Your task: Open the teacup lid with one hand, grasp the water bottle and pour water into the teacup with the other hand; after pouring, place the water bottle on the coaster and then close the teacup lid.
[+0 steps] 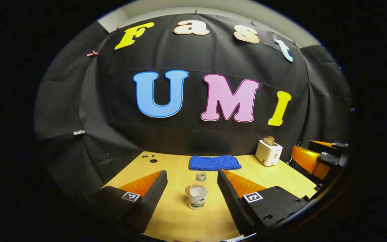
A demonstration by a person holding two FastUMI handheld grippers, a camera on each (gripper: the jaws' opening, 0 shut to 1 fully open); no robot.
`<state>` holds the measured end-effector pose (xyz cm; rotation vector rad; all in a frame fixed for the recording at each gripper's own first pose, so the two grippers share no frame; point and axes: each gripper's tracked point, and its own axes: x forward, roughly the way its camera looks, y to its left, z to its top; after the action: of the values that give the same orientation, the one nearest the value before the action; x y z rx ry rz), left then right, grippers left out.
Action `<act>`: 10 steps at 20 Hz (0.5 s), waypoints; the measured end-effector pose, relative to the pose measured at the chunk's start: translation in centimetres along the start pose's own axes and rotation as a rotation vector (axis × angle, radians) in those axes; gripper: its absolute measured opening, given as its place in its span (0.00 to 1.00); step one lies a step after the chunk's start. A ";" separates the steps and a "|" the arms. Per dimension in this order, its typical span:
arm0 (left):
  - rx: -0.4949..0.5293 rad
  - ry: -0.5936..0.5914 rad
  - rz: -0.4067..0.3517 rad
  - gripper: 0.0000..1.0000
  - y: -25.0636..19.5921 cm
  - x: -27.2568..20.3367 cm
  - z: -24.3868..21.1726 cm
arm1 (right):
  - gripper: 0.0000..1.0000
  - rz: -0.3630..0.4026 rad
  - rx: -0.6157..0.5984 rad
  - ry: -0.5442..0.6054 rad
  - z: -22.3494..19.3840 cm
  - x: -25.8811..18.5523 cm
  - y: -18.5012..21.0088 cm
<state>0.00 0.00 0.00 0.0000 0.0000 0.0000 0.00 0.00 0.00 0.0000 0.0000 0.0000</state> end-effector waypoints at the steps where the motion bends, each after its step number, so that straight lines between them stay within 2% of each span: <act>1: 0.005 -0.007 -0.008 0.96 -0.3 -0.1 0.2 | 0.98 0.001 0.003 -0.003 0.1 0.2 0.1; 2: 0.006 -0.013 -0.016 0.92 -0.6 0.1 0.3 | 0.98 0.003 0.003 -0.005 0.1 0.3 0.1; 3: 0.008 -0.017 -0.021 0.95 -0.7 0.2 0.4 | 0.98 0.007 0.004 -0.006 0.0 0.3 0.1; 7: -0.001 -0.012 -0.027 0.95 -0.9 0.3 0.0 | 0.96 0.029 0.003 0.008 -0.5 0.6 0.3; 10: -0.008 -0.004 0.002 0.95 -0.3 0.2 -0.4 | 0.98 0.052 0.007 0.013 -0.8 0.5 0.8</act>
<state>0.20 -0.29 -0.38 -0.0083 -0.0041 0.0020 0.52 0.76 -0.76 0.0067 0.0129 0.0517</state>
